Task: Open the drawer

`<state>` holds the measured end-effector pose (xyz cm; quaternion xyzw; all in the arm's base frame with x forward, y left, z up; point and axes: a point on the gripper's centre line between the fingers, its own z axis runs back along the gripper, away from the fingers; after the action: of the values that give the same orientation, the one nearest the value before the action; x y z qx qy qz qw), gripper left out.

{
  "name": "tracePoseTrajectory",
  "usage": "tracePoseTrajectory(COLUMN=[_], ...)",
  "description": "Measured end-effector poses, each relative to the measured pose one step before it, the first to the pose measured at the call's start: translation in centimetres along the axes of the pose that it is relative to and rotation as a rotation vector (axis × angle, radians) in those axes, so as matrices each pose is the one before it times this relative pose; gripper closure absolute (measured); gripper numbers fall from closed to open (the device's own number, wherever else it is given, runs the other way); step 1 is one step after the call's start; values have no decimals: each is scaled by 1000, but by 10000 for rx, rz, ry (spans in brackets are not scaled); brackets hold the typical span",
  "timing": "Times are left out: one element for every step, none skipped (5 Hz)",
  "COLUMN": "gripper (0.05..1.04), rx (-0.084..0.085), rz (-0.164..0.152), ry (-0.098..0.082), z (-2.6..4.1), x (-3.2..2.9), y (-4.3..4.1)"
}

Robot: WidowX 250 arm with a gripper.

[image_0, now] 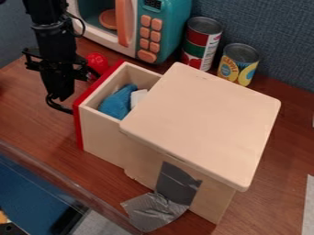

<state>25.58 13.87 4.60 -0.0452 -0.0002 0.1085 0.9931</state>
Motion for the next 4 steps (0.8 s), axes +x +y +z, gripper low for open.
tracePoseTrajectory(gripper=[954,955,924,701], rx=[-108,-124,-147,81], rz=[-287,-404,-373,-571], ry=[233,265,319,335], z=[66,-90,-275,42], x=[284,248,2,-116], y=[248,24,75,-44])
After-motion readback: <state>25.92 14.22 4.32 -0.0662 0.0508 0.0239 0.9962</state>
